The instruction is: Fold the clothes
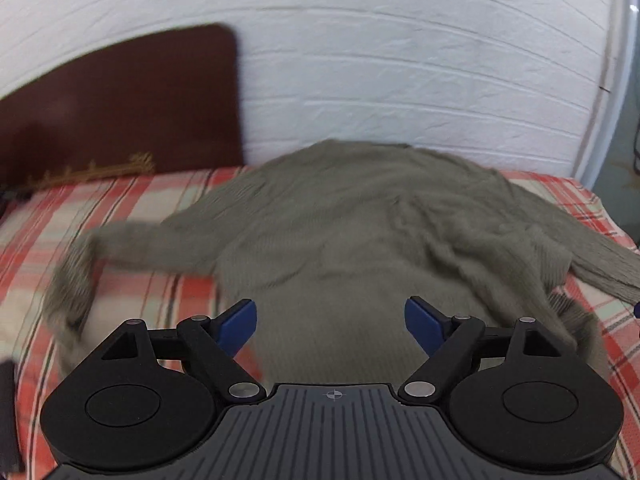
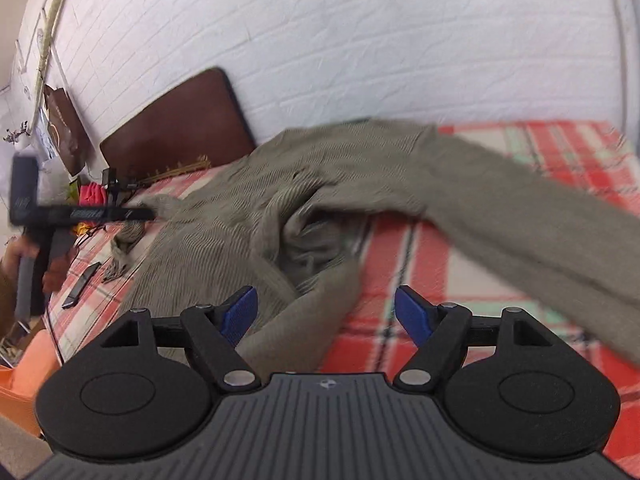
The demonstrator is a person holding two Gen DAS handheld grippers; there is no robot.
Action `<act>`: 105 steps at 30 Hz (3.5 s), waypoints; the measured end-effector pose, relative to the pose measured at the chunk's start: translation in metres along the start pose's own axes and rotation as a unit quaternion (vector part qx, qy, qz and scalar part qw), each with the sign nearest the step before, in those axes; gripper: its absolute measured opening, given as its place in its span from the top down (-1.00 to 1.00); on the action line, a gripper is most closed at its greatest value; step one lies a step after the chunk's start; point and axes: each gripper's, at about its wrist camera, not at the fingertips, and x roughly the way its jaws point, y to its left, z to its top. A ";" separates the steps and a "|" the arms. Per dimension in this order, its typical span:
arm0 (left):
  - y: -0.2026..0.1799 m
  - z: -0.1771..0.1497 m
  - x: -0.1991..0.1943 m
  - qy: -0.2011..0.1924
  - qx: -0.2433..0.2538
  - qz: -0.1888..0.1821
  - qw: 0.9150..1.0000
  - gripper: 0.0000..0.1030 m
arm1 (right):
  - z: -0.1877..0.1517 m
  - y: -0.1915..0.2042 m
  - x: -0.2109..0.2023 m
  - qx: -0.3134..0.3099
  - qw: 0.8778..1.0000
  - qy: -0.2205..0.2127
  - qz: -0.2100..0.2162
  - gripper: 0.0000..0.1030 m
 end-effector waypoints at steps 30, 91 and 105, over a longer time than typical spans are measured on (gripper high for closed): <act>0.032 -0.069 -0.059 0.021 -0.066 -0.127 0.990 0.45 | -0.035 0.064 -0.074 0.092 0.995 0.044 0.022 0.84; 0.083 0.093 0.109 -0.072 -0.185 -0.044 0.979 -0.66 | 0.165 -0.035 0.165 0.133 0.988 -0.070 -0.031 -0.36; 0.017 -0.016 0.077 -0.036 -0.065 -0.022 0.997 -0.67 | 0.055 0.066 0.145 -0.004 0.999 -0.010 0.038 -0.39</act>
